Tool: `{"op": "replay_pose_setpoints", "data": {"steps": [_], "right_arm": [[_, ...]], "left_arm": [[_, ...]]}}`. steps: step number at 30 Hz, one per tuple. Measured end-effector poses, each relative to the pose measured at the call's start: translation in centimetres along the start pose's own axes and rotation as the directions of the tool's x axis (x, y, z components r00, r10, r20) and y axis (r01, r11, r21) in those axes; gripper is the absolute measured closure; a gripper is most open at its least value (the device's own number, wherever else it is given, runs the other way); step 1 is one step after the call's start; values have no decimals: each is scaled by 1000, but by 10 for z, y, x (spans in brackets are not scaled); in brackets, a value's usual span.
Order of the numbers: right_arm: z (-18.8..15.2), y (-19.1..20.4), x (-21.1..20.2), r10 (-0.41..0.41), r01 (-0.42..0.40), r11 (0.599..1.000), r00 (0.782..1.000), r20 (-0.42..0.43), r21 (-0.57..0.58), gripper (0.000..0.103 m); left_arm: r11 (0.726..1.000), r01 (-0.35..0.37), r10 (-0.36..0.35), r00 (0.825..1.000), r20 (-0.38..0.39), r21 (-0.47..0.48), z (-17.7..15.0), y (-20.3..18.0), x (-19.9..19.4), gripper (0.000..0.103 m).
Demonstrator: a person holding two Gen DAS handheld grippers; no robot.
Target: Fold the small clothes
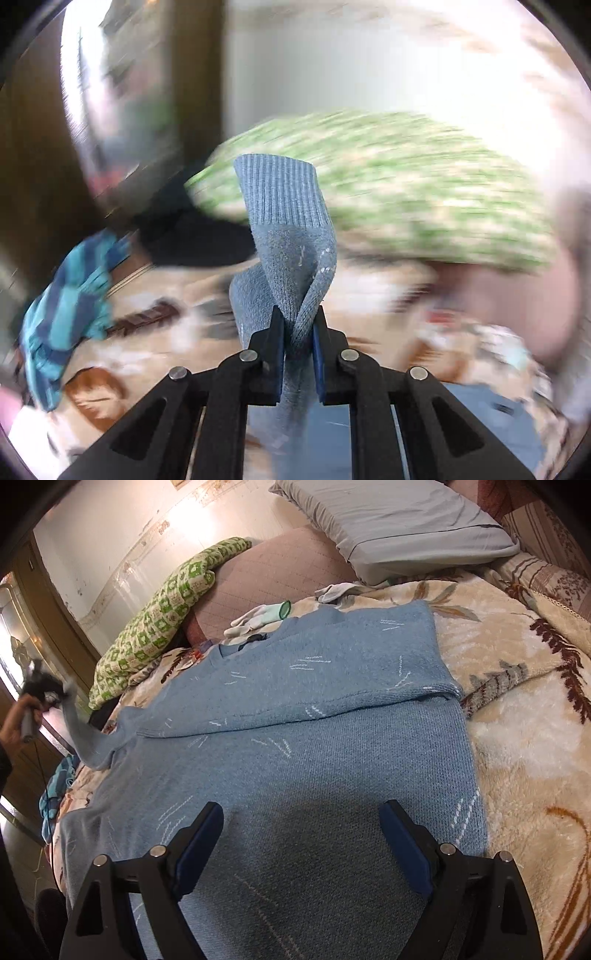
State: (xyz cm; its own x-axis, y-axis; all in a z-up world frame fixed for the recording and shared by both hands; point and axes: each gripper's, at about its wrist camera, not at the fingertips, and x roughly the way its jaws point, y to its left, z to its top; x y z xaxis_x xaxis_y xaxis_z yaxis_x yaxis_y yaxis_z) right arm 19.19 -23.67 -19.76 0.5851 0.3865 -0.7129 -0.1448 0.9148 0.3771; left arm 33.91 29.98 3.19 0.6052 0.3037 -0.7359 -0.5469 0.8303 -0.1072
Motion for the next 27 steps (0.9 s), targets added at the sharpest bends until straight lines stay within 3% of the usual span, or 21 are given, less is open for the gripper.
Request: {"op": "replay_pose_setpoints", "data": {"steps": [2,6,9,14,16,17,18,19,21,23,24,27], "right_arm": [[0,-3,-1,15,-15,1000,1000,6,16,14],[-1,-7,-3,36,-37,998,999,15,42,14],[-1,-11,-5,56,-58,996,998,21,67,14],[0,-26,-11,119,-125,977,992,44,174,14],[-1,-35,-15,155,-165,955,986,60,247,14],[-1,-40,-17,173,-186,942,982,71,280,14],[-2,-44,-17,186,-201,932,979,78,301,14],[-2,-45,-18,192,-208,927,978,82,311,14],[-2,-47,-19,197,-214,923,977,86,320,14],[-2,-46,-19,196,-214,923,977,88,320,14],[-2,-47,-19,195,-213,923,977,89,321,14],[-2,-48,-23,191,-211,918,977,93,336,14]], "left_arm": [[992,84,-89,995,44,89,-11,-52,-32,90],[932,209,-246,965,92,297,-66,-165,-75,90],[872,271,-315,948,44,408,-122,-241,-79,90],[766,328,-347,935,-75,552,-219,-335,-58,88],[701,377,-332,924,-191,606,-260,-363,-33,64],[680,375,-305,926,-223,630,-281,-371,-20,37],[662,373,-276,928,-251,650,-298,-378,-13,24],[635,390,-243,920,-307,667,-313,-380,-3,24],[619,398,-233,916,-326,677,-322,-371,-6,24],[618,405,-275,914,-298,674,-308,-350,-25,24],[628,414,-301,910,-285,660,-296,-338,-35,23],[696,434,-378,899,-223,572,-248,-276,-59,14]]}}
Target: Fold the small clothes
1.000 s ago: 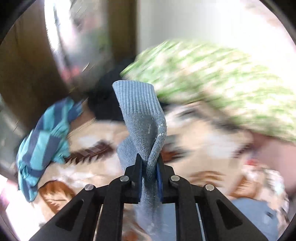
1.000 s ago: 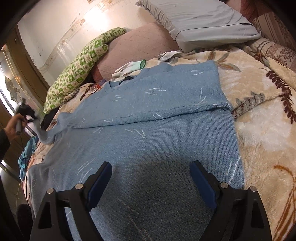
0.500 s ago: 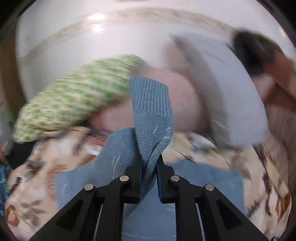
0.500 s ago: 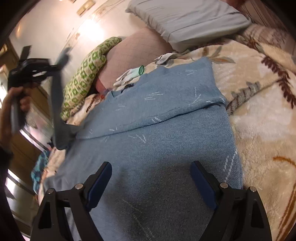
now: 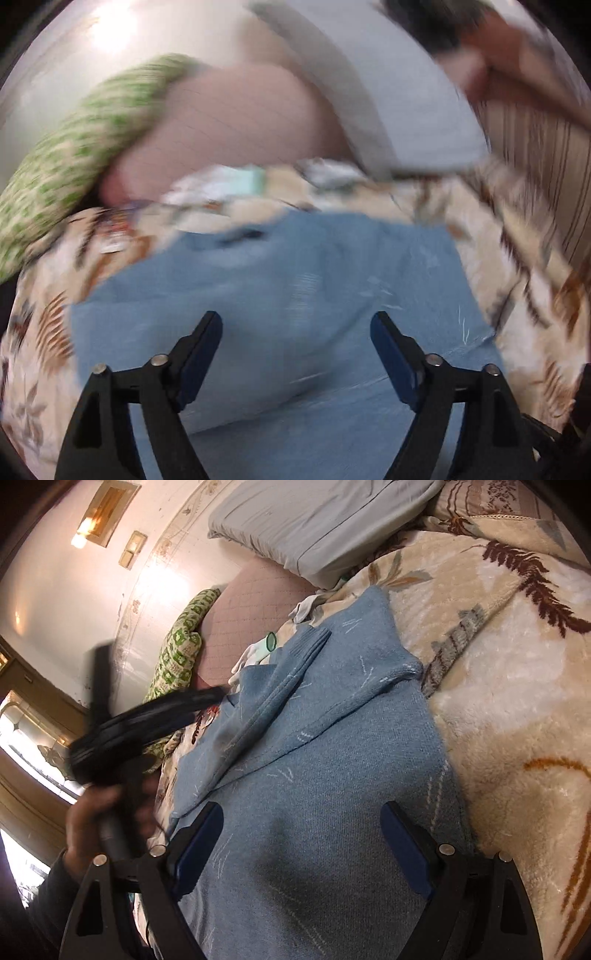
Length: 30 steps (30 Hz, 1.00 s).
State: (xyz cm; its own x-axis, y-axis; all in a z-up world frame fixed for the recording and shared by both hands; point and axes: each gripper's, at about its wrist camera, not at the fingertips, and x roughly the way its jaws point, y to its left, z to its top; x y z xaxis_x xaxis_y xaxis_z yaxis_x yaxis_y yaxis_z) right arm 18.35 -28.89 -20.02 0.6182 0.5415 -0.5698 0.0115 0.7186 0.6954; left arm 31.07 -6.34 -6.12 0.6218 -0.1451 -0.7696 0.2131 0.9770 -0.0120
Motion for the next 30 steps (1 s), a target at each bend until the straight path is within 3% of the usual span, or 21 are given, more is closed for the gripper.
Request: {"op": "replay_pose_setpoints", "data": {"steps": [1,3,5,6,7,10,12,13,16,18,21,22,23,25,28,30], "right_arm": [[0,0,-3,-3,3,1000,1000,2,9,14],[5,1,-11,-16,16,999,1000,2,50,14],[18,9,-16,9,-10,998,1000,15,65,14],[25,17,-15,11,-12,999,1000,14,49,14],[38,27,-11,19,-20,999,1000,11,37,14],[84,48,20,124,-121,989,992,-30,89,14],[119,52,58,89,-82,989,994,-57,125,14],[134,48,79,32,-19,987,997,-76,162,16],[154,32,125,-80,109,970,987,-136,216,40],[157,26,138,-122,152,965,982,-146,214,41],[158,26,158,-186,219,959,965,-183,180,45],[160,27,161,-208,238,958,961,-182,162,62],[161,33,160,-258,278,954,952,-168,113,84],[162,45,155,-290,301,952,947,-140,64,95],[157,79,116,-334,334,942,942,3,-36,96],[136,93,90,-391,398,914,916,88,-76,95]], "left_arm": [[997,-32,35,998,46,-68,-7,34,-22,12],[983,-105,117,991,66,-153,-19,82,-34,6],[940,-199,212,977,17,-278,-46,140,-35,6],[919,-216,221,975,-22,-329,-58,161,-31,6],[880,-244,231,970,-80,-407,-75,190,-21,6],[807,-287,253,958,-137,-516,-100,230,-4,6],[777,-273,235,962,-140,-567,-110,242,4,6],[779,-263,226,964,-136,-569,-112,242,11,6],[801,-272,237,962,-135,-534,-115,240,27,6],[804,-292,218,955,-201,-518,-115,242,40,4],[822,-314,245,948,-202,-474,-112,236,43,4],[824,-312,245,949,-198,-474,-113,236,43,3],[824,-306,240,951,-194,-478,-114,238,43,3],[824,-297,233,954,-187,-483,-117,239,42,3],[826,-296,240,955,-176,-479,-119,237,41,2],[828,-299,244,954,-176,-474,-117,236,42,1]]}}
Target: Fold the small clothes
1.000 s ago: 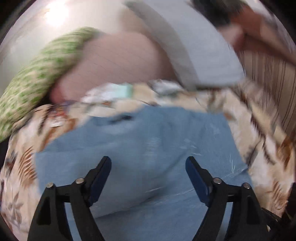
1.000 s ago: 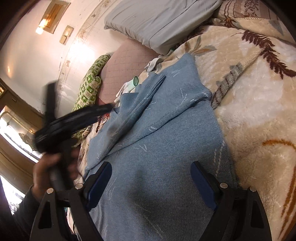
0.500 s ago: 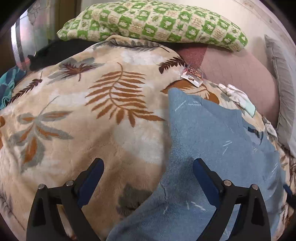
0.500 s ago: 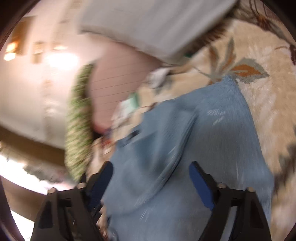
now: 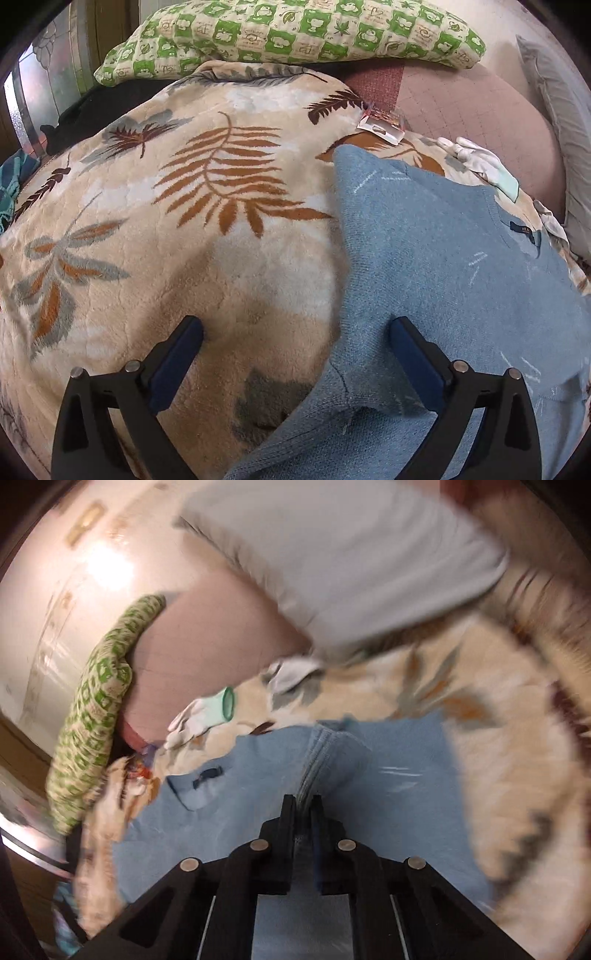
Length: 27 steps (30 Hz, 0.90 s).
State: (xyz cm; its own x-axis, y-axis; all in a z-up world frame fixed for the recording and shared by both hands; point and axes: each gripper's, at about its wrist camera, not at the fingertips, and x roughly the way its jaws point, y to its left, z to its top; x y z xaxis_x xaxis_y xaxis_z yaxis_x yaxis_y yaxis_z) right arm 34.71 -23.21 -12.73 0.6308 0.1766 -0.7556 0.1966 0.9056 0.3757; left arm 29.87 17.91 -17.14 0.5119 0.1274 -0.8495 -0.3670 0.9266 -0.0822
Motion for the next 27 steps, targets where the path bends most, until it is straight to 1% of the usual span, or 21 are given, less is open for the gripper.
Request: {"op": "replay_pose_setpoints", "data": {"steps": [1,3,4,6,7,8,9,11,14,16,17,18,19,20,21,22,23,24,25,26,27], "right_arm": [[-11,-5,-2,-17,17,1000,1000,-13,5,95],[-37,-18,23,-58,59,998,987,-153,-1,93],[-45,-24,36,-72,71,997,978,-198,-11,90],[-48,-34,32,-23,25,1000,989,-147,16,86],[-46,-38,26,-12,19,999,990,-139,43,65],[-44,-40,21,-6,14,998,991,-136,62,28],[-42,-40,10,-11,20,997,993,-121,68,23],[-40,-38,-11,-23,28,999,996,-85,47,23],[-35,-28,-43,54,-54,998,998,-9,13,23],[-25,-15,-43,191,-191,982,981,-30,-6,23],[-16,-7,-33,273,-274,962,960,-62,3,23],[-12,-4,-22,320,-320,947,944,-86,13,23],[-8,-5,-7,351,-350,936,931,-104,27,23],[-8,-9,8,343,-341,939,931,-120,41,22],[-13,-21,32,310,-300,951,933,-184,80,22],[-22,-36,55,247,-220,967,935,-255,129,27],[-31,-57,58,283,-243,949,937,-206,200,34],[-30,-60,49,307,-267,937,936,-172,224,34],[-26,-56,43,283,-239,944,940,-191,226,32],[-22,-46,36,231,-190,963,949,-215,193,25],[-16,-32,26,202,-178,975,958,-203,131,25]], "left_arm": [[1000,-3,3,1000,-1,3,1,-1,1,1],[1000,-5,5,1000,-1,4,1,-1,1,1],[1000,2,-2,1000,0,1,1,0,1,1],[1000,11,-11,1000,-2,-9,2,2,-2,1],[1000,14,-14,1000,-9,-19,3,3,-4,1],[999,23,-23,1000,-9,-35,5,4,-7,1],[997,42,-42,999,9,-59,7,6,-14,1],[992,87,-78,992,97,-95,12,10,-38,1],[991,123,-107,966,233,-53,15,2,-67,1],[993,115,-110,970,217,-7,15,-8,-62,1],[995,101,-101,978,182,11,12,-13,-51,1],[997,65,-68,990,123,32,10,-18,-34,1],[998,17,-19,999,37,66,6,-23,-14,1],[996,-10,15,998,-56,91,1,-25,6,0],[996,1,3,999,-47,85,0,-22,9,0],[998,3,-1,1000,-31,65,2,-19,4,0],[999,3,1,998,-68,54,5,-18,2,0],[999,48,-48,997,-58,8,9,-11,-9,0],[993,102,-101,995,17,-59,13,0,-26,0],[988,120,-113,991,72,-98,16,7,-39,0],[983,130,-114,986,121,-127,20,15,-51,0]]}}
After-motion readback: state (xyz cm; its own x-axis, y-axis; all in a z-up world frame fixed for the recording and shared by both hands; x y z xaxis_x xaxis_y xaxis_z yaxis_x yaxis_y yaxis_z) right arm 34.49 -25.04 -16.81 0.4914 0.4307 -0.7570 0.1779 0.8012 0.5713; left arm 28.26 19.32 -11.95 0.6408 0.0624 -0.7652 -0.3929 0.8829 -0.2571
